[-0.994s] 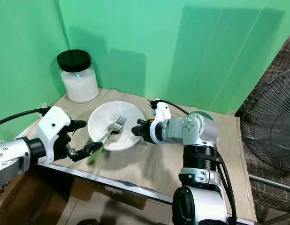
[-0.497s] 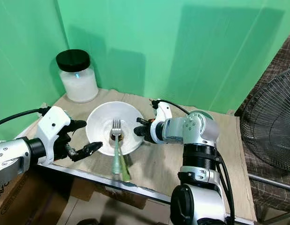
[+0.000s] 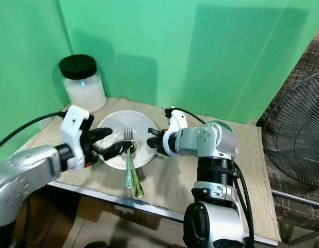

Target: Setting the table

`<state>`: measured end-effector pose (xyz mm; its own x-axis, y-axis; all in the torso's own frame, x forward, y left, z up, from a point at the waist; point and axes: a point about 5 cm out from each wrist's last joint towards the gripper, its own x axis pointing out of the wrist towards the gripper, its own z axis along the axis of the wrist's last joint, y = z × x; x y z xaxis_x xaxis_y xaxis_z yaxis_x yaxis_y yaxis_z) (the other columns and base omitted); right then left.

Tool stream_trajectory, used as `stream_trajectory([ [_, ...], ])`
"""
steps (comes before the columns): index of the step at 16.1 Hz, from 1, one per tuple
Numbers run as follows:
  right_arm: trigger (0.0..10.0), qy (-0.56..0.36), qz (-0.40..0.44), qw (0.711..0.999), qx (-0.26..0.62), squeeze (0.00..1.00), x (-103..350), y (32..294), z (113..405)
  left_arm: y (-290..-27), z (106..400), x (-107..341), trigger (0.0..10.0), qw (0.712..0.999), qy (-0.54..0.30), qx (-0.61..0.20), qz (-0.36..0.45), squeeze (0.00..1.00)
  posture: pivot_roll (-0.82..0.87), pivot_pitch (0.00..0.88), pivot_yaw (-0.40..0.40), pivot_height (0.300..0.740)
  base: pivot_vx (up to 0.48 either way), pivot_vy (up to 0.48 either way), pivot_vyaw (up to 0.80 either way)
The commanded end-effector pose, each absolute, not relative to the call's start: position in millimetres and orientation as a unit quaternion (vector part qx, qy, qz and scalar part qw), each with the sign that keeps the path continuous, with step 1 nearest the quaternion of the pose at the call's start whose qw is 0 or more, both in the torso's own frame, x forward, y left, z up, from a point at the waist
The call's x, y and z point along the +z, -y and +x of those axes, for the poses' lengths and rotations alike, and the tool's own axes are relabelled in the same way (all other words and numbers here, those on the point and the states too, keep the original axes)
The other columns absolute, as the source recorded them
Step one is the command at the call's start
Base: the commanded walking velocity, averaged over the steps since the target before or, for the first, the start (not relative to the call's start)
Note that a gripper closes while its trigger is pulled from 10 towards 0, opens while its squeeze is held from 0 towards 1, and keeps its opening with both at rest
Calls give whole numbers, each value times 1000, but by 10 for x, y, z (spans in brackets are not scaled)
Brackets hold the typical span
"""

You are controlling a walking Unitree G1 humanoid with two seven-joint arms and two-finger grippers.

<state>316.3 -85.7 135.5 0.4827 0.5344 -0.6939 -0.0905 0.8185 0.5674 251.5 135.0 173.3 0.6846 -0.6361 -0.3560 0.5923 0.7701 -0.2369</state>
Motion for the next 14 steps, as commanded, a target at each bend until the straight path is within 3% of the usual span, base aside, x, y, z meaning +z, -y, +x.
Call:
stream_trajectory([
  [1, 0, -448, 224, 845, 188, 0, 1473, 847, 3218, -1391, 2561, 1728, 10000, 919, -235, -308, -68, 1000, 73, 0, -36, 740, 0, 0, 0],
  [6, 0, -436, 206, 858, 179, 0, 1487, 813, 3247, -1375, 2454, 1691, 10000, 894, -312, -321, -7, 1000, 88, 3, -36, 740, 0, 0, 0],
  [7, 0, -431, 199, 862, 175, 0, 1492, 814, 3254, -1334, 2426, 1706, 10000, 887, -322, -331, -12, 467, 89, 3, -35, 740, 0, 0, 0],
  [8, 0, -429, 196, 865, 173, 0, 1493, 810, 3256, -1307, 2404, 1704, 10000, 882, -331, -336, -3, 353, 91, 4, -34, 740, 0, 0, 0],
  [9, 0, -428, 196, 865, 173, 0, 1493, 804, 3254, -1297, 2397, 1693, 10000, 879, -337, -336, 1, 0, 90, 4, -31, 740, 0, 0, 0],
  [14, 0, -426, 190, 868, 173, 0, 1483, 783, 3239, -1316, 2462, 1603, 10000, 878, -374, -297, 6, 0, 92, 8, -32, 740, 0, 0, 0],
])
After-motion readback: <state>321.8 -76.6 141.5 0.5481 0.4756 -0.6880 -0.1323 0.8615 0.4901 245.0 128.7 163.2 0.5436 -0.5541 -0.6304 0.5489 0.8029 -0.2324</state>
